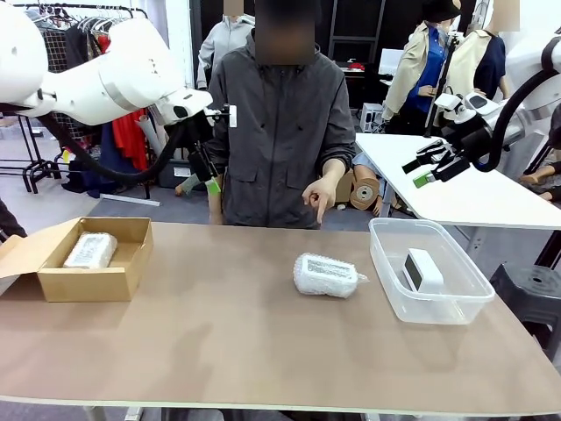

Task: Separate and place wrapped and unwrapped clocks.
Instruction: Pick up the Digital clock indicated by the person.

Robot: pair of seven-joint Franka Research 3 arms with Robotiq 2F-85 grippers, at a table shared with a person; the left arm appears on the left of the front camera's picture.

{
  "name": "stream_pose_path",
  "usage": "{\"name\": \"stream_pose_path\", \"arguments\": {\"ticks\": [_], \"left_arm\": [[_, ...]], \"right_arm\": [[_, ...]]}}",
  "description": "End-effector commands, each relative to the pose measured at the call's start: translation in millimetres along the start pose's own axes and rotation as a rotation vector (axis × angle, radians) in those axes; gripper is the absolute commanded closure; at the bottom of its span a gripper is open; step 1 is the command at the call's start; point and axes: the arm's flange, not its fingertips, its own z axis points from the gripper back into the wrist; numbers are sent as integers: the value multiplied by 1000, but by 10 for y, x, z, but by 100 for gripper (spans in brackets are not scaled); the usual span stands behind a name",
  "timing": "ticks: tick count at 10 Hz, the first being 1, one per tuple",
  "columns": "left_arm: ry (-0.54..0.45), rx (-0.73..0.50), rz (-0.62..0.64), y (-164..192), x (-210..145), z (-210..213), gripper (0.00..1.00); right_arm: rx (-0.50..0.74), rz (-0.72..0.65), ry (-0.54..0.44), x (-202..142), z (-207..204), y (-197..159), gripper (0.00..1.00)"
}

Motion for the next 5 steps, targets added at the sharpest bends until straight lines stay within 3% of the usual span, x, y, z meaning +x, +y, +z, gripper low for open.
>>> {"name": "stream_pose_path", "arguments": {"ticks": [1, 2, 3, 5], "left_arm": [[8, -34, 15, 42, 357, -212, 0], [14, 0, 51, 23, 598, -395, 0], [-41, 7, 92, 10, 811, -550, 0], [4, -8, 45, -52, 1160, -910, 0]], "right_arm": [[-16, 1, 4, 11, -7, 6, 0], [-16, 1, 4, 11, -7, 6, 0], [-16, 1, 4, 11, -7, 6, 0], [-16, 1, 4, 11, -7, 6, 0]]}}
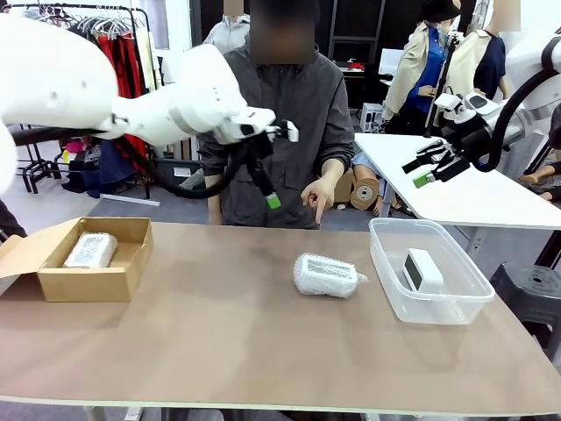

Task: Separate and place wrapped and unwrapped clocks.
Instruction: Pick up the Digital clock indicated by the person.

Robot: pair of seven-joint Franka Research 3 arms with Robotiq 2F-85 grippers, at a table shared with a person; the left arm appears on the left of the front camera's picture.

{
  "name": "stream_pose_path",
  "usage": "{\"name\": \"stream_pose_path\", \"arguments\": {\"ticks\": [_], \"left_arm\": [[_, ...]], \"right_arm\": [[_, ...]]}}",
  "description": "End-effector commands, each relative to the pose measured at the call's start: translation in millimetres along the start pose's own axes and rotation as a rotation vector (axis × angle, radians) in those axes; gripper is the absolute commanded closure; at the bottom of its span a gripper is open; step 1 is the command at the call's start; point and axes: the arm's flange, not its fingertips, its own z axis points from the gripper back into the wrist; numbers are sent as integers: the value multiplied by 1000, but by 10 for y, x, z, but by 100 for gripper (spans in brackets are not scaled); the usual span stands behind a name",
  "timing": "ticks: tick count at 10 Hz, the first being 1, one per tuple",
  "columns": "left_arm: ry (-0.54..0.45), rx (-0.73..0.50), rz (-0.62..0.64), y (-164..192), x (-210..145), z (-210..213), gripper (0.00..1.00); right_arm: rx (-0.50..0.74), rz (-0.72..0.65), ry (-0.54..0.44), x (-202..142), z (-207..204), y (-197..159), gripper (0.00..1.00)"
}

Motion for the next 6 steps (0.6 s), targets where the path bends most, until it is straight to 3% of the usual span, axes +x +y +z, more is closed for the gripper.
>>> {"name": "stream_pose_path", "arguments": {"ticks": [1, 6], "left_arm": [[89, -11, -32, 106, 250, -185, 0], [276, -131, -214, -65, 955, -852, 0]], "right_arm": [[-15, 2, 4, 12, -7, 6, 0], [-15, 2, 4, 12, -7, 6, 0]]}}
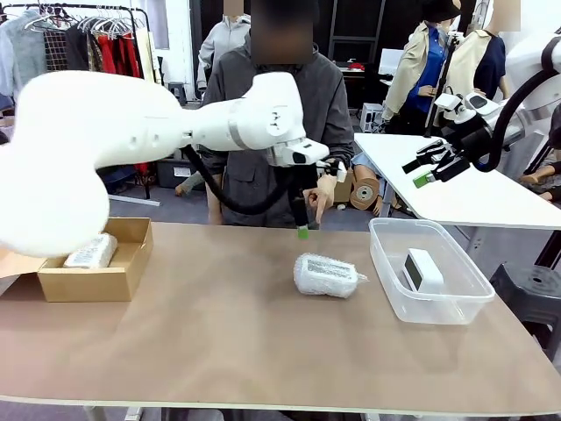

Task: Separate and place wrapped and unwrapped clocks.
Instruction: Pick up the Digital clock indicated by the person.

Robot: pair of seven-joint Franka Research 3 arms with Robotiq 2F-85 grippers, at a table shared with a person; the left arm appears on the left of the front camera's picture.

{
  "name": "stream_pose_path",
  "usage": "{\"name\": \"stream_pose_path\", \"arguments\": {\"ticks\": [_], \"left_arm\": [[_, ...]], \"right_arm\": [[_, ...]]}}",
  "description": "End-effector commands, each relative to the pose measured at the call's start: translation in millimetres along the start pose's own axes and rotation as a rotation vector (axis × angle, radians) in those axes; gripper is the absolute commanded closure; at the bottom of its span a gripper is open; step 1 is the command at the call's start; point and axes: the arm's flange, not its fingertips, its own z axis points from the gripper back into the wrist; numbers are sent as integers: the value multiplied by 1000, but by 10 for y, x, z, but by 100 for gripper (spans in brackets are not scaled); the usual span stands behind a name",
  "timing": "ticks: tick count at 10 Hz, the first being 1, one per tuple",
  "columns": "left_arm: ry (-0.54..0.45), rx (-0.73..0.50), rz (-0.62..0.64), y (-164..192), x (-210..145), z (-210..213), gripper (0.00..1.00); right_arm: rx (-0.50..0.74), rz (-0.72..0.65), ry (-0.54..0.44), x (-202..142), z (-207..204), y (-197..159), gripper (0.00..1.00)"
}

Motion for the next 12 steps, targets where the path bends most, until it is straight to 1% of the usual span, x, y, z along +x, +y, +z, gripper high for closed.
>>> {"name": "stream_pose_path", "arguments": {"ticks": [1, 2, 3, 4, 9, 10, 11, 12], "left_arm": [[34, -6, -38, 296, 253, 71, 0], [10, -5, -67, 270, 258, 98, 0], [-38, -9, -101, 223, 118, 333, 0], [12, -16, -37, -8, 165, -91, 0], [12, -16, -37, -8, 165, -91, 0], [7, -25, -54, 13, 175, -125, 0], [44, -66, -52, 84, 312, -179, 0], [77, -87, -55, 182, 528, -280, 0]], "right_arm": [[-15, 2, 4, 13, -6, 7, 0], [-15, 2, 4, 13, -6, 7, 0], [-15, 2, 4, 13, -6, 7, 0], [-15, 2, 4, 13, -6, 7, 0], [-15, 2, 4, 13, -6, 7, 0], [-15, 2, 4, 13, -6, 7, 0], [-15, 2, 4, 13, -6, 7, 0], [-15, 2, 4, 13, -6, 7, 0]]}}
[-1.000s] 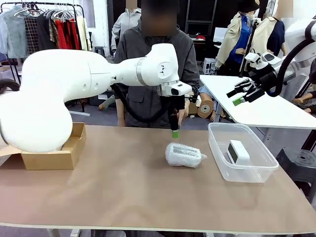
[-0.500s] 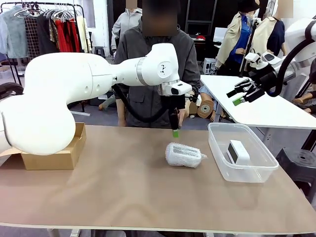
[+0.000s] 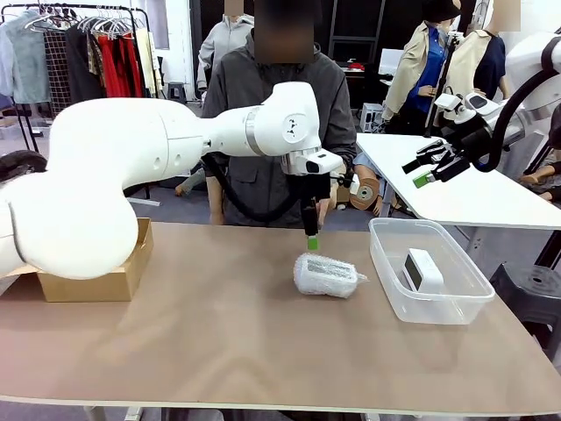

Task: Separate and place wrapped and unwrapped clocks.
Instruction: Pick up the Digital clock indicated by the person.

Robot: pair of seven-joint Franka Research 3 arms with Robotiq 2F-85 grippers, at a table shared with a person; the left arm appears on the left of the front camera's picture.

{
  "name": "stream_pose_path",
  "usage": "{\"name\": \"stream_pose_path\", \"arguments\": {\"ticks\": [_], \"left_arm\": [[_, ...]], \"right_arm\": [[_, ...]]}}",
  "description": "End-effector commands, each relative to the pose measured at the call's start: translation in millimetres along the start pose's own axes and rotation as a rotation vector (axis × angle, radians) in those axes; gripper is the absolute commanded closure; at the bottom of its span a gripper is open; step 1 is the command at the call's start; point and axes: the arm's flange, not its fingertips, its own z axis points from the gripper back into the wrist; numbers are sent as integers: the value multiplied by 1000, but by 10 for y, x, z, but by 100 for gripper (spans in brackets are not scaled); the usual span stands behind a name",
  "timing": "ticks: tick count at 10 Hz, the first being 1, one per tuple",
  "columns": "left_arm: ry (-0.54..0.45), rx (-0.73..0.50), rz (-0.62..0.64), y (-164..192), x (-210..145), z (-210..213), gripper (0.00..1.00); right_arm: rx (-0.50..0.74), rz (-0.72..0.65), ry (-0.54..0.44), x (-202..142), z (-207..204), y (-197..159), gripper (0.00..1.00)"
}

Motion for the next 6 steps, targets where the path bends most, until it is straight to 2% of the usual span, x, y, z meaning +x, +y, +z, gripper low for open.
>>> {"name": "stream_pose_path", "arguments": {"ticks": [1, 4, 6], "left_arm": [[96, -38, -14, 333, 477, -45, 0], [164, -17, -21, 450, 787, -187, 0], [211, 61, 40, 483, 939, -273, 0]], "right_arm": [[-15, 2, 4, 13, -6, 7, 0], [-15, 2, 4, 13, -6, 7, 0], [-15, 2, 4, 13, -6, 7, 0]]}}
